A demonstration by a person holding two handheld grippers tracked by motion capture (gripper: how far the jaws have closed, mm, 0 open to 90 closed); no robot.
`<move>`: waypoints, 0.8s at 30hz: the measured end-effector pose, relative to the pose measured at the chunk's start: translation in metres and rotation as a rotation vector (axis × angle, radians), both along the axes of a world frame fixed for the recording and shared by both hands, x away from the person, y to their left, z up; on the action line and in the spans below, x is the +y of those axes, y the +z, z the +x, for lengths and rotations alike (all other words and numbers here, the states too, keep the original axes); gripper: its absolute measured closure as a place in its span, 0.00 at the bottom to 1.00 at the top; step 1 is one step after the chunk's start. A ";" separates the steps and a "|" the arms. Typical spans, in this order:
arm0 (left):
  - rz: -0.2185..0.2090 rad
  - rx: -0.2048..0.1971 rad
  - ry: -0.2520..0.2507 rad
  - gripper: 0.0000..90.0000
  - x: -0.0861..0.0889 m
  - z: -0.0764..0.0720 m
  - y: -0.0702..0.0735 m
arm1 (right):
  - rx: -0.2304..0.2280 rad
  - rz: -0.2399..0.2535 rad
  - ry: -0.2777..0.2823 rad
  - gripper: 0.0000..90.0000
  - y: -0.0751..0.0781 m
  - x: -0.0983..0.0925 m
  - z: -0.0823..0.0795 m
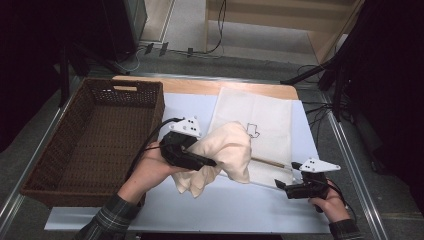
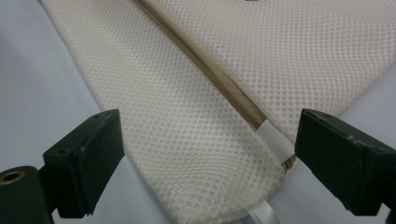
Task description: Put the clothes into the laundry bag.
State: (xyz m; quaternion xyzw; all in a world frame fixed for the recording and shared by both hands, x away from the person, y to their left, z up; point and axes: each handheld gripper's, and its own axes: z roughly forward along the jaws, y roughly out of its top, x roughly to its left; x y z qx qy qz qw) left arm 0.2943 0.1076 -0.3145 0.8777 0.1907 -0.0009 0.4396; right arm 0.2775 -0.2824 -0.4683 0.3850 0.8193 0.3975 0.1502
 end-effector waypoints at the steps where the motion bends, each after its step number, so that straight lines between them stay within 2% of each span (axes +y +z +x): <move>1: -0.001 0.001 -0.005 0.64 -0.003 0.000 -0.002 | -0.001 -0.001 0.000 0.09 0.000 0.000 0.000; 8: 0.016 0.006 -0.032 0.64 -0.022 -0.004 -0.016 | -0.001 0.001 0.000 0.09 0.000 0.000 0.000; 17: 0.009 0.002 -0.051 0.64 -0.036 -0.008 -0.033 | -0.002 0.001 0.001 0.09 0.000 0.000 0.000; 19: 0.001 0.014 -0.055 0.64 -0.040 -0.008 -0.039 | -0.003 0.001 0.001 0.09 0.000 0.000 0.000; 20: 0.004 0.021 -0.061 0.64 -0.043 -0.008 -0.042 | -0.003 0.002 0.001 0.09 0.000 0.000 0.000; 22: 0.030 0.005 -0.066 0.64 -0.048 -0.010 -0.047 | -0.003 0.001 0.001 0.09 0.001 0.000 0.000; 24: 0.036 0.006 -0.076 0.64 -0.053 -0.010 -0.053 | -0.003 0.002 0.001 0.09 0.001 0.000 0.000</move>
